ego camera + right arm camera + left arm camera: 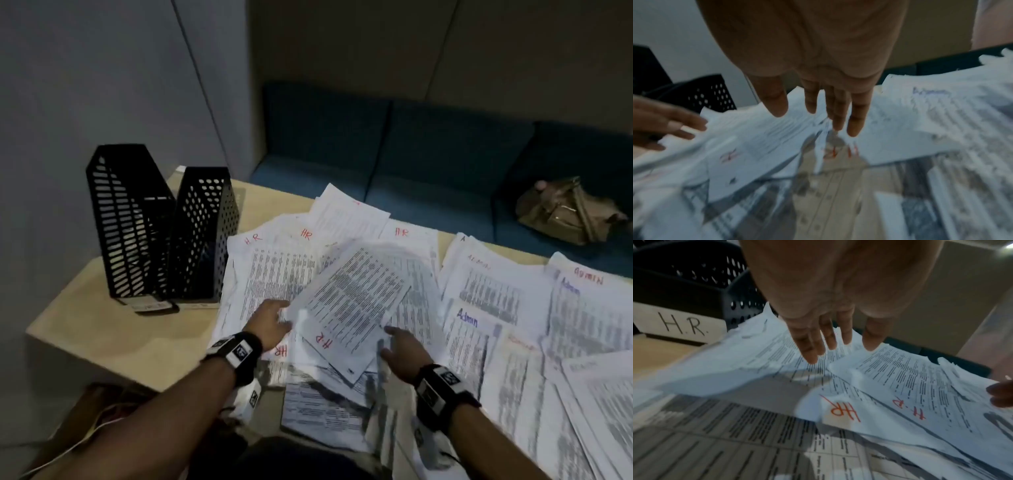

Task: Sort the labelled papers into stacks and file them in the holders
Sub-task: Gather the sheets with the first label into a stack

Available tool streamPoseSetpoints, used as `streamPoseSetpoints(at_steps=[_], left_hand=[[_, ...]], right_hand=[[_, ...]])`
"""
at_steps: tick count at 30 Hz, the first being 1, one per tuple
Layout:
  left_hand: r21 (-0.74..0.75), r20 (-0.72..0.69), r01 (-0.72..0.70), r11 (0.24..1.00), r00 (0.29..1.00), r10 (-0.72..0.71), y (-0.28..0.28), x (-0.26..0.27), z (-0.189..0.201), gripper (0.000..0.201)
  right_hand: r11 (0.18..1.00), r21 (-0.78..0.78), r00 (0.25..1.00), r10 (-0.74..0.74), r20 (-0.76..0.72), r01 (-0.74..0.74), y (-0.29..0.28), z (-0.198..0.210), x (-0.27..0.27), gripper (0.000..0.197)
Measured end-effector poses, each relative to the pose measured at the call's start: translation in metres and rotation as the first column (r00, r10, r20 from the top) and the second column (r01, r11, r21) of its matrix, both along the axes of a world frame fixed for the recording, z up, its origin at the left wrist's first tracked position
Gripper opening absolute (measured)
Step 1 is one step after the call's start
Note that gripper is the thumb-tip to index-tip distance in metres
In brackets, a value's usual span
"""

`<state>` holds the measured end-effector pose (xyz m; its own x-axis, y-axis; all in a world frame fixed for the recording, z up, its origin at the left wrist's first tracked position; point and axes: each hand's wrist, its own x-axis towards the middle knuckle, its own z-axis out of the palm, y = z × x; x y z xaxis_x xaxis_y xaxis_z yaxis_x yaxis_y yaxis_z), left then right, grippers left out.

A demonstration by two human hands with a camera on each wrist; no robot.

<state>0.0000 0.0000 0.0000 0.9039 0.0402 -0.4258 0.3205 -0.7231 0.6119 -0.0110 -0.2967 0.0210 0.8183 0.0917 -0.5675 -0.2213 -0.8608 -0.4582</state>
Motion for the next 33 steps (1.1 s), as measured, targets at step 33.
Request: streamPoseSetpoints(at_steps=[33], left_hand=[[0.09, 0.069, -0.306, 0.948, 0.951, 0.301, 0.014, 0.014, -0.016, 0.062]], right_hand=[[0.846, 0.185, 0.855, -0.517, 0.05, 0.5, -0.026, -0.033, 0.039, 0.023]])
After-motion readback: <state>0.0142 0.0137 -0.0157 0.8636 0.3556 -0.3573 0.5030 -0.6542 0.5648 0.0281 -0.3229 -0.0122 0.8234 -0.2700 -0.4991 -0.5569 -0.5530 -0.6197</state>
